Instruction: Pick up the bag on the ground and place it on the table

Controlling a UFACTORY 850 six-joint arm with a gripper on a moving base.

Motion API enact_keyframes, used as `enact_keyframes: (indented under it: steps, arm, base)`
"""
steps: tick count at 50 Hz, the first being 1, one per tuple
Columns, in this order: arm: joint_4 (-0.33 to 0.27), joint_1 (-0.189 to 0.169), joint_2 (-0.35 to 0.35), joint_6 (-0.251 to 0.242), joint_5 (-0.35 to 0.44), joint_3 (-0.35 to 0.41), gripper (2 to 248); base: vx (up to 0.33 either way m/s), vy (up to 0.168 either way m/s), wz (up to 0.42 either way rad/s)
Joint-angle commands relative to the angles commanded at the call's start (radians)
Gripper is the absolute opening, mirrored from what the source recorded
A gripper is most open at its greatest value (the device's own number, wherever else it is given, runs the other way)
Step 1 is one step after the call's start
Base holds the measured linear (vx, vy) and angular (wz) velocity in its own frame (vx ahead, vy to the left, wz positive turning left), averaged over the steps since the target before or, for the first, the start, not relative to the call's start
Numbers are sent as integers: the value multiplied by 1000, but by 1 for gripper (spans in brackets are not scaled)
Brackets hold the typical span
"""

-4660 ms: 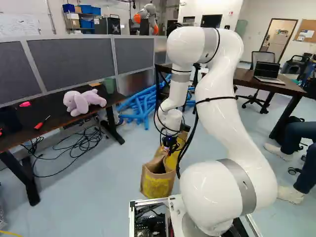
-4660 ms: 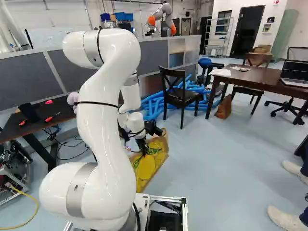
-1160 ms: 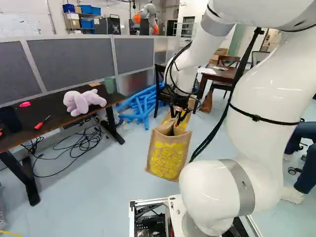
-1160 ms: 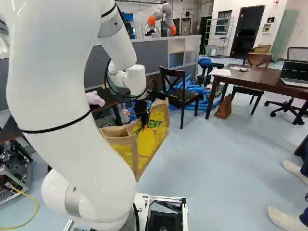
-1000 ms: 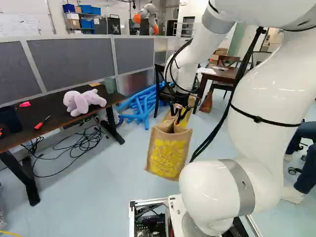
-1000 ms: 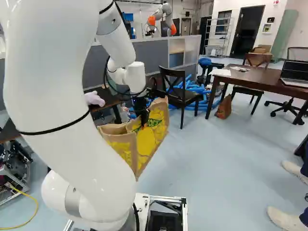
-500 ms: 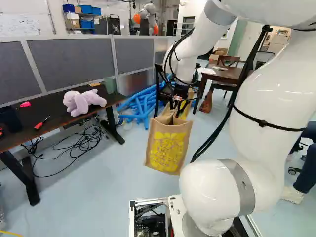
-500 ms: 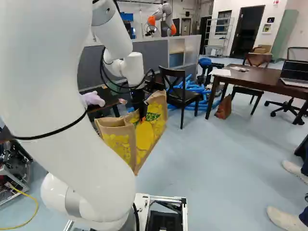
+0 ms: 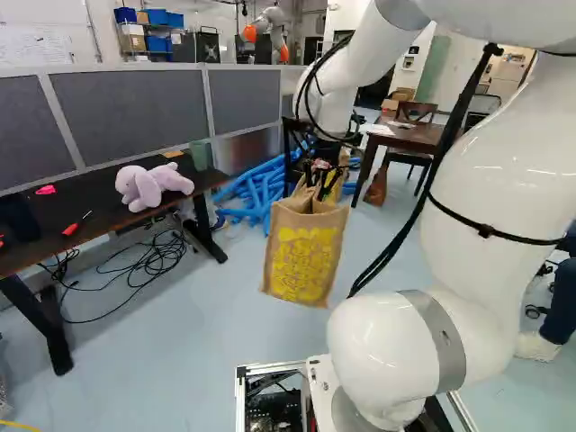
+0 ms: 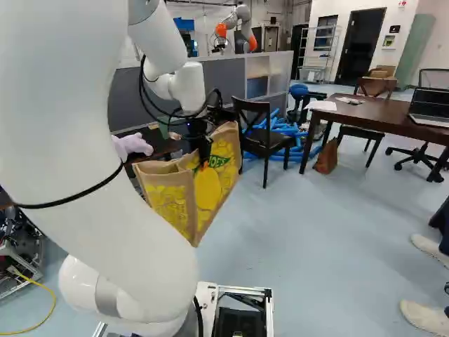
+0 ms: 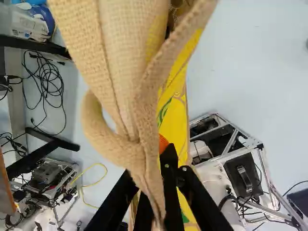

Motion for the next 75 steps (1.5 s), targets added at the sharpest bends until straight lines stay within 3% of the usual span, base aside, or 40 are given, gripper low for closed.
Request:
enact_keyframes:
  steps: [75]
  arm:
    - [0,176,12,0,-281,-255,22]
  base:
    - [0,0,0]
